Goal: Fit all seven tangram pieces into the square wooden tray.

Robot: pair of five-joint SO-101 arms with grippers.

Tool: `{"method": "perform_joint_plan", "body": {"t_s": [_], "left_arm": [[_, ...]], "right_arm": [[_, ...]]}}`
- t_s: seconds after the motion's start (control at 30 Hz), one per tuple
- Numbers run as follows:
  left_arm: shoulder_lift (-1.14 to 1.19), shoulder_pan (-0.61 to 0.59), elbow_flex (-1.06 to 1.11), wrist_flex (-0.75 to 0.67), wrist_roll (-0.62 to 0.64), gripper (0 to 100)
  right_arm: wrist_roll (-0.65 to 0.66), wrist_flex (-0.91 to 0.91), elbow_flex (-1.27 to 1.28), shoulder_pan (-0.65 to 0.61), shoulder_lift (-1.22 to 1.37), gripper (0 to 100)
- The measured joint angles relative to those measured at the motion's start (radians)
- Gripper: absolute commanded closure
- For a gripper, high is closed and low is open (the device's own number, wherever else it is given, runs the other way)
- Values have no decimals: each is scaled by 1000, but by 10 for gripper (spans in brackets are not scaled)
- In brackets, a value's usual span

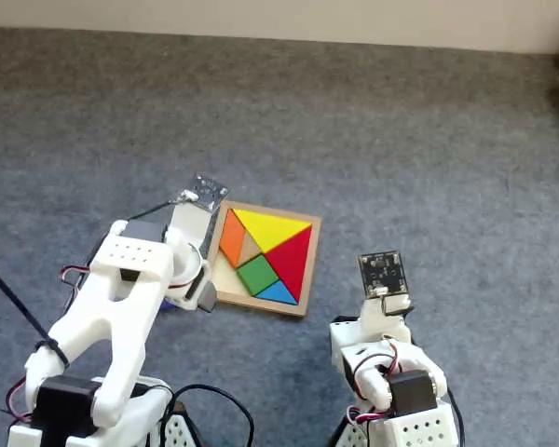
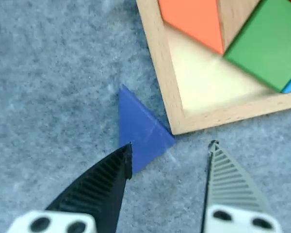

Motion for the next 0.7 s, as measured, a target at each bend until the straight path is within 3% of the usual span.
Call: {"method": "perform_joint_plan", "body": {"t_s": [0.3, 0.7], "left_arm": [[0, -11, 72, -117, -9, 751], [3, -69, 72, -127, -12, 754]], "right_arm": [[0, 0, 0, 0, 0, 988], [0, 0, 0, 0, 0, 988]]}}
